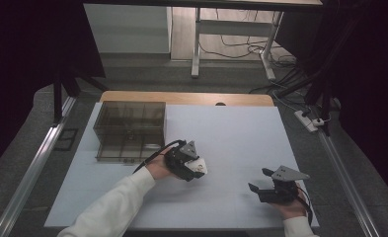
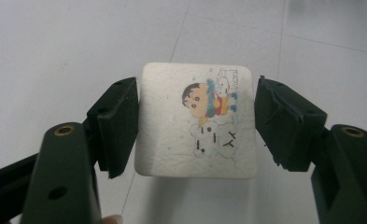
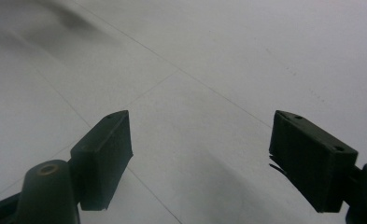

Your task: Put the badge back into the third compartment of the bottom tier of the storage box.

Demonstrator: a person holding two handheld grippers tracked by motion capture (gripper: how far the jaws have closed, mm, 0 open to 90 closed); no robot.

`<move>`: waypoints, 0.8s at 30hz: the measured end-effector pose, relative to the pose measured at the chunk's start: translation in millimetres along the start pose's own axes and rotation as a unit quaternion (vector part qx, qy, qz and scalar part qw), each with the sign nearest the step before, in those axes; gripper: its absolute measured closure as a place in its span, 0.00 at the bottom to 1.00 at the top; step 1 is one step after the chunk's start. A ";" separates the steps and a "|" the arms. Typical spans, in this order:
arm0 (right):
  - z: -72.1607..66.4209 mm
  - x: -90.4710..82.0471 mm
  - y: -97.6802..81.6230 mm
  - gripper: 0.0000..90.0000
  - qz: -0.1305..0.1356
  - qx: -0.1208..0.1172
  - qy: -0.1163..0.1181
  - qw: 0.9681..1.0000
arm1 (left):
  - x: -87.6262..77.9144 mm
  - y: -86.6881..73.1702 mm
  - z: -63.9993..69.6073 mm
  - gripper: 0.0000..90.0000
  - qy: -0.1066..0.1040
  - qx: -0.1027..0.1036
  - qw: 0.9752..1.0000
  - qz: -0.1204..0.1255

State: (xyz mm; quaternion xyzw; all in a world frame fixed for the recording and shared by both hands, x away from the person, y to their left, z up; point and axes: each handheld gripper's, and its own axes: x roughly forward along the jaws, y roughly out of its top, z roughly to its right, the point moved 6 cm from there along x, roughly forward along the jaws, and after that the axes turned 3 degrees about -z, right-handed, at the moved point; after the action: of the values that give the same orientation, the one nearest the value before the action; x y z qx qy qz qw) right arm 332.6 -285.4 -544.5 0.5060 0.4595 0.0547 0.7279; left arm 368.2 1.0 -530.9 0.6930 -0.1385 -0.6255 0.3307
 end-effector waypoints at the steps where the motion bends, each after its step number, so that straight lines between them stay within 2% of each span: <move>1: 0.2 0.0 -0.1 0.23 -0.001 0.000 -0.002 1.000 | -0.8 -0.6 -0.1 0.36 0.000 0.001 1.000 -0.001; 15: -0.6 0.4 0.3 0.23 0.000 0.000 0.000 1.000 | -17.0 -2.7 2.2 0.36 0.004 0.007 1.000 0.011; 24: -0.3 -0.7 0.5 0.23 0.001 0.000 -0.002 1.000 | -27.7 -9.8 -2.7 0.36 0.015 0.004 1.000 0.007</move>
State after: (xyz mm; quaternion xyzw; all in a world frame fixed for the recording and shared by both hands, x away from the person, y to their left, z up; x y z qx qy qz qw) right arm 332.1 -285.3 -543.7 0.5068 0.4574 0.0543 0.7287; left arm 363.6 25.8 -515.6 0.7024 -0.1407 -0.6123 0.3344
